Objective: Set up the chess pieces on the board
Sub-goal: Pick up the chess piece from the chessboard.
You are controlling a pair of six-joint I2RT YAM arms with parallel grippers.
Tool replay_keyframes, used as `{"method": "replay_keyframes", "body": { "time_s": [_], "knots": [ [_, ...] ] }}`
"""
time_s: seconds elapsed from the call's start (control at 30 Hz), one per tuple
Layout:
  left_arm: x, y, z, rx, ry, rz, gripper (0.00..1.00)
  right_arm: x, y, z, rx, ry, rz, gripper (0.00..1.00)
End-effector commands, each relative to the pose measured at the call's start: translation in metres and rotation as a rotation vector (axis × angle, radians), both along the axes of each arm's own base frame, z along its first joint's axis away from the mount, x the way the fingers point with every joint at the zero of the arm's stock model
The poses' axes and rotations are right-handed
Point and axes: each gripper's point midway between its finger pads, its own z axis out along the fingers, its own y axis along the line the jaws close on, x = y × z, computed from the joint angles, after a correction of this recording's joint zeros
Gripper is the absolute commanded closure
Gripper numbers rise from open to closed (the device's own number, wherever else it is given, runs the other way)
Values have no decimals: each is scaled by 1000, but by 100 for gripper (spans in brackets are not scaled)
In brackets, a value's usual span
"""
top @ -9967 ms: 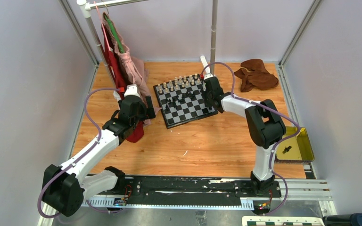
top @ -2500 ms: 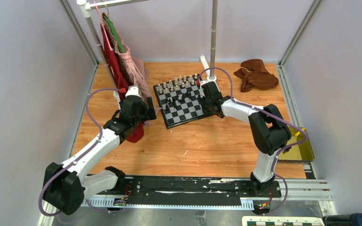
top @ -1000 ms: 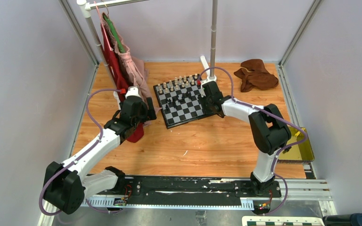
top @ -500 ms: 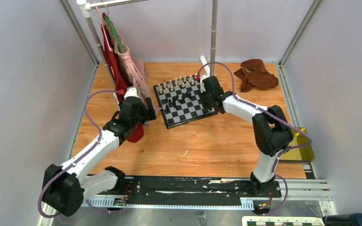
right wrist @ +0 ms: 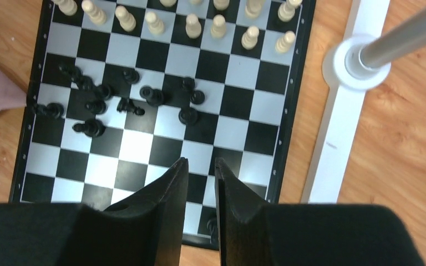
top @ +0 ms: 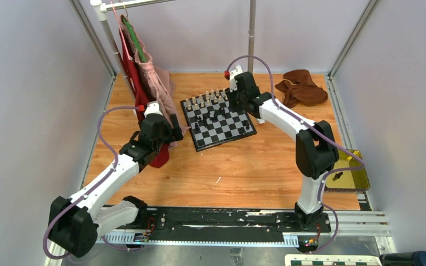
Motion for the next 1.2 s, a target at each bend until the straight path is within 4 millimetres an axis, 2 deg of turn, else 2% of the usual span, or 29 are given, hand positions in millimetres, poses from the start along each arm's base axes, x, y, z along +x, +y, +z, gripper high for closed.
{"method": "replay_keyframes", "body": {
  "time_s": [0.0,0.33,0.73,1.17],
  "knots": [
    [8,2,12,-13,-22,32,0,7,1,-21,-24,72,25,71],
    [10,1,0,9,12,27,0,17,18,-36,19,115,36,64],
    [12,0,1,16,18,23,0,22,27,-43,40,137,46,56],
    [13,1,-1,28,20,23,0,27,32,-56,43,158,48,56]
  ]
}}
